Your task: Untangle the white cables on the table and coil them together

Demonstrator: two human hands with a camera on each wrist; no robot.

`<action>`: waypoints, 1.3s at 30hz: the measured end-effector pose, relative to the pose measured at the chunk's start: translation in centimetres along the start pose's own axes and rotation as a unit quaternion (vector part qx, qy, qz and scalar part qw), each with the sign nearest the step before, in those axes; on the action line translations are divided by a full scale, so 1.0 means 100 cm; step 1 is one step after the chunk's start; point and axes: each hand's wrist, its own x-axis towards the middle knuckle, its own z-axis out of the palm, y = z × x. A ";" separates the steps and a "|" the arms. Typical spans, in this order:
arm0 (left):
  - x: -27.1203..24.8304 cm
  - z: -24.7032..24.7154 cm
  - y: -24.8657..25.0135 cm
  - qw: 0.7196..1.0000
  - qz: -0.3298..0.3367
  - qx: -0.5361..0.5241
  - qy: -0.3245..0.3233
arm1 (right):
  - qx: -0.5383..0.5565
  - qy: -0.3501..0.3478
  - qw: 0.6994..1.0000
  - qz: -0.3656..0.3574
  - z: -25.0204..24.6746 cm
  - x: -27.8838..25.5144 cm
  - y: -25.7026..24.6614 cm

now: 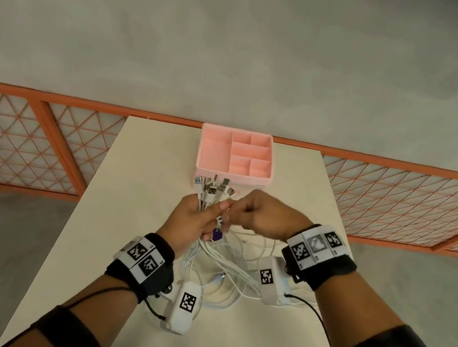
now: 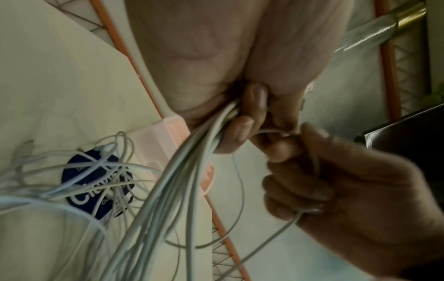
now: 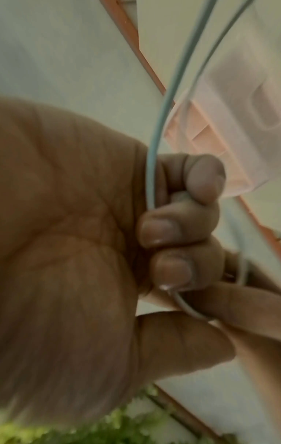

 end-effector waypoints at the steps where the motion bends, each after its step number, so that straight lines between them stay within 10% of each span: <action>1: -0.001 0.001 -0.001 1.000 -0.006 -0.011 0.005 | 0.003 0.023 1.000 -0.014 -0.006 -0.002 -0.005; 5: -0.003 -0.006 -0.010 0.999 -0.025 -0.044 0.011 | 0.020 0.220 0.972 -0.080 -0.035 -0.006 -0.016; 9: -0.007 -0.018 -0.020 0.997 -0.043 -0.041 0.041 | 0.153 0.457 0.861 -0.163 -0.075 -0.006 -0.023; 19: -0.018 -0.042 -0.046 0.988 -0.096 0.001 0.121 | 0.310 0.662 0.657 -0.186 -0.133 -0.027 -0.012; 25: -0.010 -0.031 -0.016 0.984 -0.091 -0.107 0.110 | 0.180 0.580 0.794 -0.016 -0.105 -0.017 0.039; 30: -0.002 -0.005 0.031 0.989 -0.036 -0.140 0.015 | 0.048 0.294 0.949 0.104 -0.050 -0.003 0.052; 39: 0.001 0.011 0.035 0.981 -0.048 -0.188 -0.019 | 0.119 0.111 0.985 -0.059 0.037 0.026 0.024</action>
